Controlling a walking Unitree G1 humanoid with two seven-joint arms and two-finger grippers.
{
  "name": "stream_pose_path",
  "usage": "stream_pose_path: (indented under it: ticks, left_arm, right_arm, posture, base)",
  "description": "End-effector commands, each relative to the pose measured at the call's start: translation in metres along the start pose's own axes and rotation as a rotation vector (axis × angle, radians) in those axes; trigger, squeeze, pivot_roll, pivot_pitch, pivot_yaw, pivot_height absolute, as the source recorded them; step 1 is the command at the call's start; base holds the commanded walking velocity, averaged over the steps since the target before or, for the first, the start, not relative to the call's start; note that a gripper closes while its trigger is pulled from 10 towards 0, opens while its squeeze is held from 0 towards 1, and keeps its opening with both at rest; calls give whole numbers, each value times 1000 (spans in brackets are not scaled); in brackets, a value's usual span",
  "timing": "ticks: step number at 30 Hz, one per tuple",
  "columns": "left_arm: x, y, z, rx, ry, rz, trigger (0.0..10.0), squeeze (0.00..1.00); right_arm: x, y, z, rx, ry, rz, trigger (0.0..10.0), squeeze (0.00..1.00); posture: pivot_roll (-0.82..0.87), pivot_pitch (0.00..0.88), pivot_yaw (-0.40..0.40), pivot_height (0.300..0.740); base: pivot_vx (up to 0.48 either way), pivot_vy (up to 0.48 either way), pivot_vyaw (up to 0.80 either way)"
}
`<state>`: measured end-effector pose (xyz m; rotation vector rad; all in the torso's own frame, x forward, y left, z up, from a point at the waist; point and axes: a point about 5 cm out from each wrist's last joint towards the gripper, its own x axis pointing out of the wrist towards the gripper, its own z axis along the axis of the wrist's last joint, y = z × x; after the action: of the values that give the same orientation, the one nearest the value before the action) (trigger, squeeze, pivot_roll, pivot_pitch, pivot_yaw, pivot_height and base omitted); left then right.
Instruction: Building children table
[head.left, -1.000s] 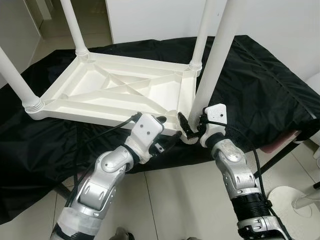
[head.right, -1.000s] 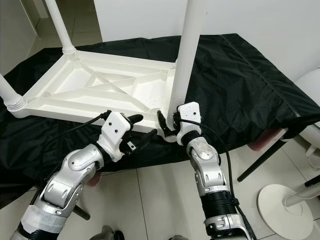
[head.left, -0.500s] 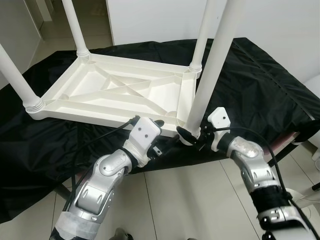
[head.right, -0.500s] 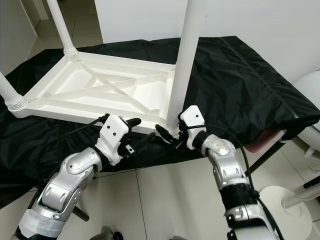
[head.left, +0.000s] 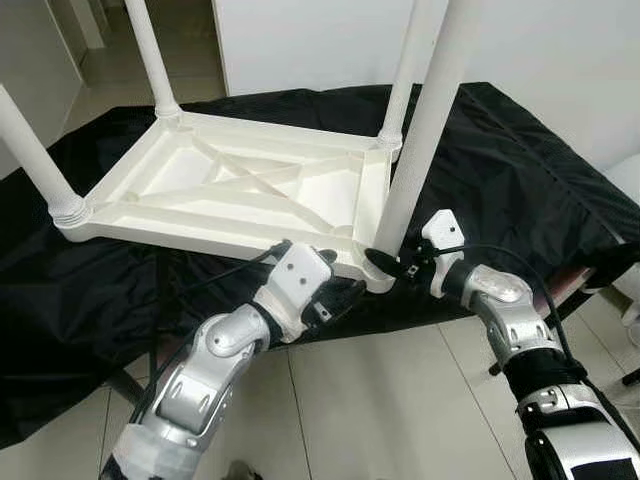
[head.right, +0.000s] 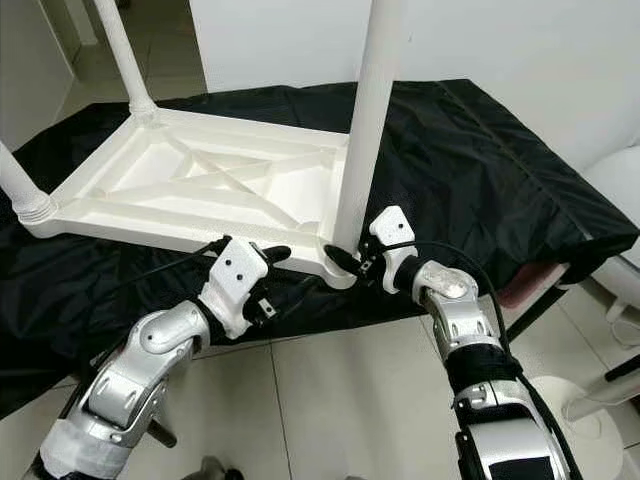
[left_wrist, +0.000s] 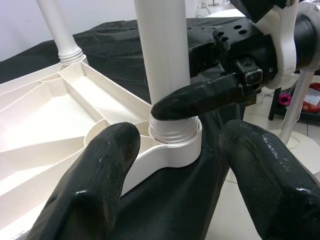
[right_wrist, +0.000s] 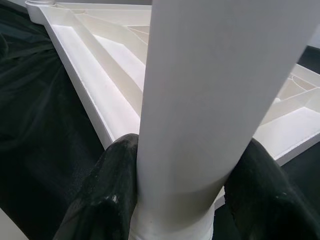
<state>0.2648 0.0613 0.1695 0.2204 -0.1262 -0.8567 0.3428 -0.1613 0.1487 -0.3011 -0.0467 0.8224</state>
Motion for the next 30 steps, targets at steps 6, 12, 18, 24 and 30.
stream_pose_path:
  ticks: [6, 12, 18, 24, 30]
  left_arm:
    - [1, 2, 1, 15, 1, -19, 10000, 0]
    - [2, 5, 0, 11, 1, 1, 10000, 0]
    - [3, 7, 0, 9, 0, 12, 10000, 0]
    - [5, 7, 0, 6, -2, 8, 10000, 0]
    - [5, 7, 0, 5, -2, 5, 10000, 0]
  right_arm:
    - [8, 8, -10, 42, 39, -45, 10000, 0]
    - [12, 14, -8, 51, 31, -149, 10000, 0]
    - [15, 26, -1, 73, -14, -328, 10000, 0]
    - [19, 43, 6, 177, -48, -563, 10000, 0]
    - [18, 51, 9, 187, -58, -720, 10000, 0]
  posture:
    - [-70, 11, -5, 740]
    - [-76, 18, -1, 740]
    - [-91, 25, 6, 740]
    - [-97, 37, 12, 740]
    - [-96, 41, 10, 740]
  base:
    - [0, 0, 0]
    - [0, 0, 0]
    - [0, 0, 0]
    - [0, 0, 0]
    - [0, 0, 0]
